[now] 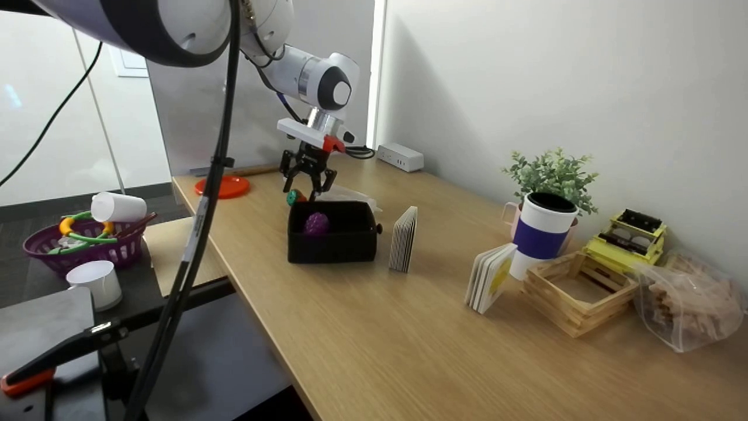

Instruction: Put the grape and strawberry toys in the black box

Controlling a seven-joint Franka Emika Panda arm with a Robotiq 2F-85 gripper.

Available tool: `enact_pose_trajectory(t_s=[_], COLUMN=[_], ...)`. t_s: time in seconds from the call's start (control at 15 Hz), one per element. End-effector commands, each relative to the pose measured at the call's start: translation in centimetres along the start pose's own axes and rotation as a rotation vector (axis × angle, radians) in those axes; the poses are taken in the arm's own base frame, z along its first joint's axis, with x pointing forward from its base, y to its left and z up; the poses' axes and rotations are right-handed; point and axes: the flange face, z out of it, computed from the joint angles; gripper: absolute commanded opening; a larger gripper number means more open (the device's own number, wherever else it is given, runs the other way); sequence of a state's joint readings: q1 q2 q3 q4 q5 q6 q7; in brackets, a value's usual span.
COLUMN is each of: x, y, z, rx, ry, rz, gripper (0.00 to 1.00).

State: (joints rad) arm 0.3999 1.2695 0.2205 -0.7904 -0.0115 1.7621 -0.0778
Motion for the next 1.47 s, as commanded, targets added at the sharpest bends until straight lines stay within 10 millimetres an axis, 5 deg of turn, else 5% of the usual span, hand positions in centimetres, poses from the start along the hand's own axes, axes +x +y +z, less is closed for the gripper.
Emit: enact_pose_trajectory(t_s=[0.0,0.4,0.6,0.67,0.8,1.4], x=[0.2,0.2,0.2,0.2,0.1,-0.5], y=[0.1,-0.2,-0.9,-1.1,-1.4,-2.1], z=[-0.1,-0.8,-1.7,-2.0,-2.4,-3.1], rx=[0.019,0.003,-0.02,-0.025,-0.033,-0.033], ry=[-0.009,-0.003,0.006,0.003,-0.001,-0.045], rz=[-0.014,-0.011,-0.012,-0.011,-0.012,0.009], gripper=[0.44,0.02,0.0,0.26,0.3,0.94])
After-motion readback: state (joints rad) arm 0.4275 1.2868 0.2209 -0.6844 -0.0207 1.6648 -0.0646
